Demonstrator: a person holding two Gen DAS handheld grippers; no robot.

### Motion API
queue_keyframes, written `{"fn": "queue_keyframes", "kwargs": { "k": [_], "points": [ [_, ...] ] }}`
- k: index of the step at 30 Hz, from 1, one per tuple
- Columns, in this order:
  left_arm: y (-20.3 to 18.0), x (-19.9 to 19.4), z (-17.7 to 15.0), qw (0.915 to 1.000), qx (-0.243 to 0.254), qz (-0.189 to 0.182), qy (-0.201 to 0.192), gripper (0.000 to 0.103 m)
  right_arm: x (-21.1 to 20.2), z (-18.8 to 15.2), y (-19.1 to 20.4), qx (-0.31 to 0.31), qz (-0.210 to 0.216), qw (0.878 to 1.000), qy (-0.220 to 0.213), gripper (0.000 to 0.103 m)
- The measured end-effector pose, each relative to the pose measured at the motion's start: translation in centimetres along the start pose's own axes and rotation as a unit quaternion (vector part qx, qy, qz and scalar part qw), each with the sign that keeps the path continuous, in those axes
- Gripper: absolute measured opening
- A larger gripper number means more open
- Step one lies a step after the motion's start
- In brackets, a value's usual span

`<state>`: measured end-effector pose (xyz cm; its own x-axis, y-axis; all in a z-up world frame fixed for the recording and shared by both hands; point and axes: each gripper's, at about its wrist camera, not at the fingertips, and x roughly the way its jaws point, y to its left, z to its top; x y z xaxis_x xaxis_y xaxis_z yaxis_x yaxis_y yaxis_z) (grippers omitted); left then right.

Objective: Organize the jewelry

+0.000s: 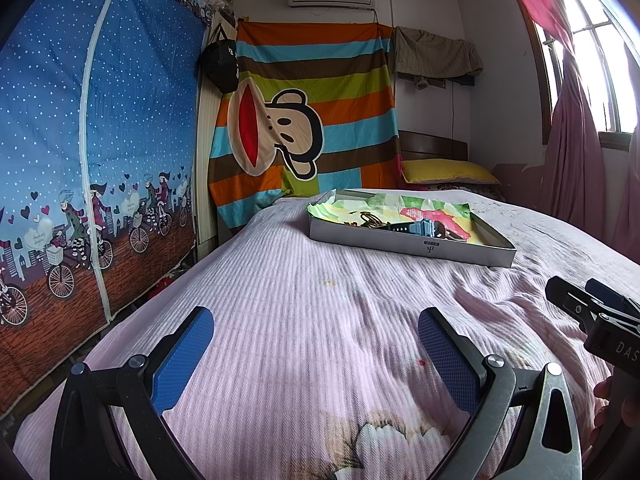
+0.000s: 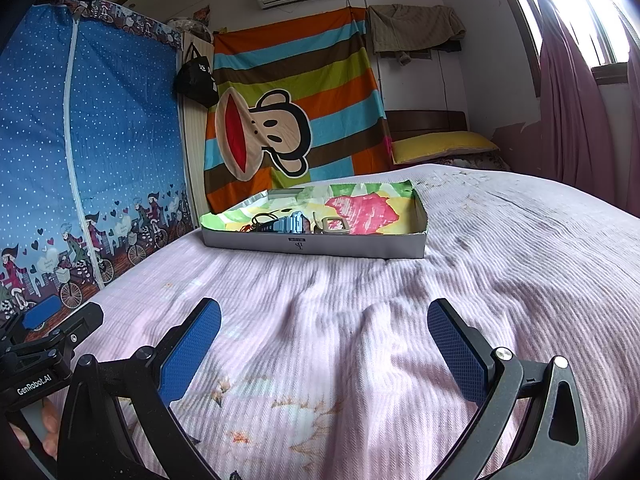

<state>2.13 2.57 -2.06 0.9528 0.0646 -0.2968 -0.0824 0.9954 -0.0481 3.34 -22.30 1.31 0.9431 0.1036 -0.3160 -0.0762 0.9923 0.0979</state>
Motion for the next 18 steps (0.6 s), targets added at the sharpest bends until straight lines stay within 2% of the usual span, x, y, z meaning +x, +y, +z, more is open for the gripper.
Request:
{"fn": "queue_keyframes", "kwargs": {
  "k": [18],
  "points": [
    [-0.05,0.1,-0.11,1.0,0.003,-0.001,0.001,0.103,0.02,0.01,-0.1,0.0,0.0,1.0,0.0,0.101]
  ]
}}
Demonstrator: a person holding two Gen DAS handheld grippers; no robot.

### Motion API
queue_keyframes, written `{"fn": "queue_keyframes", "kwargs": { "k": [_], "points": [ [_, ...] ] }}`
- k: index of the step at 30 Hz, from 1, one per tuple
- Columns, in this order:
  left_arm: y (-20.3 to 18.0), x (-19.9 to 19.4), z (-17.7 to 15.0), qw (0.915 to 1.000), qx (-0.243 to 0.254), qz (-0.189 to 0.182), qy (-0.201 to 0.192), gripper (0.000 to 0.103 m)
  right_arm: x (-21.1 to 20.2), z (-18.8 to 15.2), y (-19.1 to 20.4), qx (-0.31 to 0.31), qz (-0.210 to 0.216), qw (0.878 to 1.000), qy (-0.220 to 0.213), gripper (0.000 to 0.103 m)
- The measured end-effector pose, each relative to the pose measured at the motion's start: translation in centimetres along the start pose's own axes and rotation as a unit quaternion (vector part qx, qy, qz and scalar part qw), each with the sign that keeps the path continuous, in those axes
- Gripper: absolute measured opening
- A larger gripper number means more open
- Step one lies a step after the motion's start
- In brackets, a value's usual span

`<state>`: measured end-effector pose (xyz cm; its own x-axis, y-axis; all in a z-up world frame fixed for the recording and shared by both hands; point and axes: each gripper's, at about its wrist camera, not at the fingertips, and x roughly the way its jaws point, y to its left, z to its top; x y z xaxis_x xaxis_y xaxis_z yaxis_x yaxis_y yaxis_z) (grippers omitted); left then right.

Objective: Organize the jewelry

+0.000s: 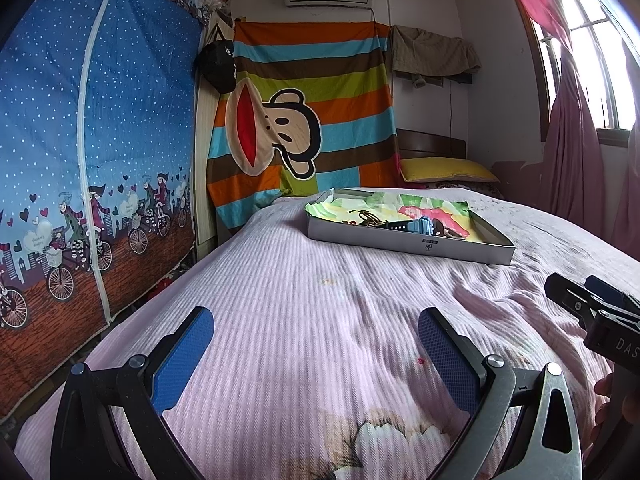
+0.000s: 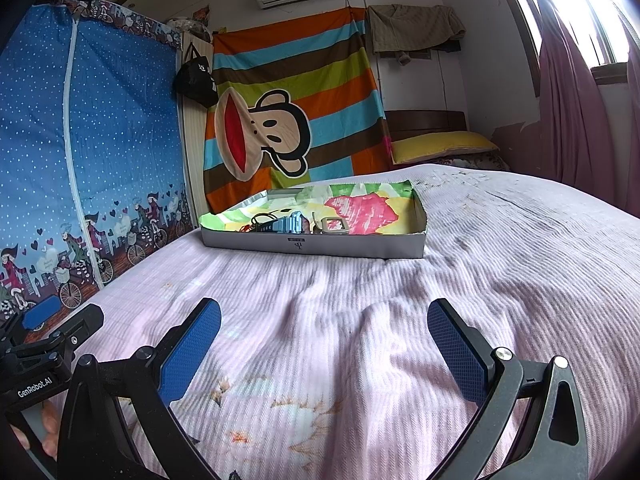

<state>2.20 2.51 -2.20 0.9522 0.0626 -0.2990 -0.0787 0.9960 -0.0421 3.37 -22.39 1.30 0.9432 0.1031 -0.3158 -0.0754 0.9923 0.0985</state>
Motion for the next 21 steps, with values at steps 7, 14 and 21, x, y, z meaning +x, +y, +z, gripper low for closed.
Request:
{"fn": "queue_keyframes", "kwargs": {
  "k": [7,14,21],
  "points": [
    [0.13,-0.23,0.06,1.0,0.001,0.004,0.002,0.103,0.0,0.02,-0.01,0.0,0.0,1.0,0.0,0.101],
    [-0.23,-0.19,0.13,0.9999,0.014,0.009,0.006,0.103,-0.03,-0.1,0.0,-0.001,-0.001,1.0,0.001,0.101],
    [-0.2,-0.25,0.18,0.9998,0.015,0.01,0.006,0.103,0.07,-0.28,-0.11,0.003,-0.004,1.0,0.005,0.101]
  ]
}}
